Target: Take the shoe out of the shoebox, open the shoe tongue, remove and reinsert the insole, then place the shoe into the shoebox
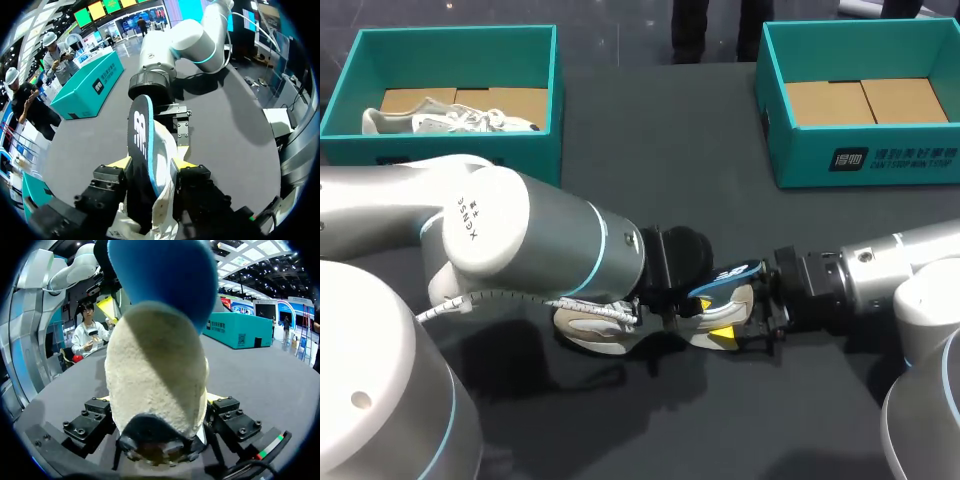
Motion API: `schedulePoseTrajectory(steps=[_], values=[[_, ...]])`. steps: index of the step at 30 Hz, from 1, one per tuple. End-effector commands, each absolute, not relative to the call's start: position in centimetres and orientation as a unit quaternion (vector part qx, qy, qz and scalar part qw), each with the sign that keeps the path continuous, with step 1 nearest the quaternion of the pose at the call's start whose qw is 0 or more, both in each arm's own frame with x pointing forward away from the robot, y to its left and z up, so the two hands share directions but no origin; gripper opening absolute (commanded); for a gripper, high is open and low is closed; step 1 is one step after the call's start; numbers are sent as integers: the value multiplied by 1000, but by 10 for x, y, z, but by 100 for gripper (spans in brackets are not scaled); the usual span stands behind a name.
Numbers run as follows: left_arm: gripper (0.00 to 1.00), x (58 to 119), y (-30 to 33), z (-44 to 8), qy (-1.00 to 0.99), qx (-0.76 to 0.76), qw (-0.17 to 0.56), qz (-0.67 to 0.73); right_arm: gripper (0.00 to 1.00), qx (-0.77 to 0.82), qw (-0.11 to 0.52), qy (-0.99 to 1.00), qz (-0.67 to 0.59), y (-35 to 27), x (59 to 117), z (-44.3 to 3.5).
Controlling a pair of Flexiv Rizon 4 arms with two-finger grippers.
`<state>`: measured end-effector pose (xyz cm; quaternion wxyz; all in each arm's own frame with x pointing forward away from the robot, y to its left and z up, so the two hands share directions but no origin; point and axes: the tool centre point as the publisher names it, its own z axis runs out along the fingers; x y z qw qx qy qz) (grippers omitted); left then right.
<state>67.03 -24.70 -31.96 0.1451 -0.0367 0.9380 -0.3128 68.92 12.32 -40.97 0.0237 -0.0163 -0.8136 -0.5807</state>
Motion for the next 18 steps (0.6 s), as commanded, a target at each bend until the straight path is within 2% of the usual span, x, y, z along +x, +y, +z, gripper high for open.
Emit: schedulePoseTrajectory(steps=[1, 18], values=[[48, 675, -252, -325, 938, -39, 145, -313, 0, -17, 24, -815, -579, 123, 689, -410], [47, 688, -258, -339, 939, -34, 136, -315, 0, -17, 24, -815, -579, 123, 689, -410]])
